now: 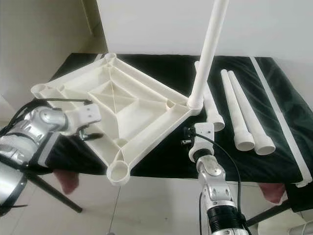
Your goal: Building children table
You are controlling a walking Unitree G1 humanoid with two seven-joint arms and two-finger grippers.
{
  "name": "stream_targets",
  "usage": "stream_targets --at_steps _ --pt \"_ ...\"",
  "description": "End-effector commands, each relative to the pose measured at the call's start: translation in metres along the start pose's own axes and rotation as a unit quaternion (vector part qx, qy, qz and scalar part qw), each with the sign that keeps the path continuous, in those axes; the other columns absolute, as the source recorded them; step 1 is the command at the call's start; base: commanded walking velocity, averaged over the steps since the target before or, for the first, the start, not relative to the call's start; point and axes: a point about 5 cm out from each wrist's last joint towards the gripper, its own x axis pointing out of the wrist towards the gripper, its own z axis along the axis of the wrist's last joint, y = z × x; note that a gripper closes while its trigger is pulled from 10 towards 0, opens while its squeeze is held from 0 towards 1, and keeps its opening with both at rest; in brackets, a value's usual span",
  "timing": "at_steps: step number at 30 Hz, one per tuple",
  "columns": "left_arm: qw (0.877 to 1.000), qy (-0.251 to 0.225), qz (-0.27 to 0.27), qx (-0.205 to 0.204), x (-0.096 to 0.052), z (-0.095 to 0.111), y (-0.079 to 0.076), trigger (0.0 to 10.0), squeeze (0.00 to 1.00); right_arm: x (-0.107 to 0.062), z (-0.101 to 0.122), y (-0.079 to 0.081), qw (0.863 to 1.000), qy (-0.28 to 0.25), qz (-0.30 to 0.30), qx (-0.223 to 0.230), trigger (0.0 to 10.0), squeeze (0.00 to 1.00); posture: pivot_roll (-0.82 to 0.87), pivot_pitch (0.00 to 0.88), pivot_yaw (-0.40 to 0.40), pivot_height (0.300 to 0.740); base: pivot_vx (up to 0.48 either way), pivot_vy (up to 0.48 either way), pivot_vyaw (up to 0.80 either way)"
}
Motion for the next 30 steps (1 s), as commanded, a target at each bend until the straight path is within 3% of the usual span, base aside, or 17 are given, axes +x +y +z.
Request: stream_targets --at_steps 1,14,20,21,22,30 --pt "0.989 0.019 -0.145 0.015 -0.001 0.001 -0.012 10.0 0.0 -0.004 -0.002 0.001 1.0 0.006 0.008 -0.005 10.0 0.0 -0.03 0.079 0.081 0.74 0.0 0.0 0.0" --pt "0.988 0.02 -0.156 0.01 0.004 0.006 -0.011 10.0 0.0 -0.015 -0.005 0.007 1.0 0.007 0.008 0.002 10.0 0.0 -0.04 0.111 0.109 0.74 0.0 0.0 0.0" --pt "0.985 0.001 -0.173 -0.022 0.004 0.009 -0.012 10.0 0.0 -0.02 -0.007 0.009 1.0 0.012 0.007 0.005 10.0 0.0 -0.04 0.119 0.115 0.74 0.0 0.0 0.0" --pt "0.975 -0.036 -0.197 -0.1 0.001 0.011 -0.011 10.0 0.0 -0.022 -0.008 0.01 1.0 0.015 0.008 0.006 10.0 0.0 -0.04 0.125 0.117 0.74 0.0 0.0 0.0" --pt "0.971 -0.052 -0.195 -0.127 0.0 0.012 -0.009 10.0 0.0 -0.023 -0.009 0.011 1.0 0.015 0.008 0.007 10.0 0.0 -0.05 0.127 0.119 0.74 0.0 0.0 0.0" --pt "0.965 -0.069 -0.182 -0.177 0.0 0.013 -0.007 10.0 0.0 -0.025 -0.011 0.013 1.0 0.021 0.01 0.008 10.0 0.0 -0.05 0.137 0.122 0.74 0.0 0.0 0.0"
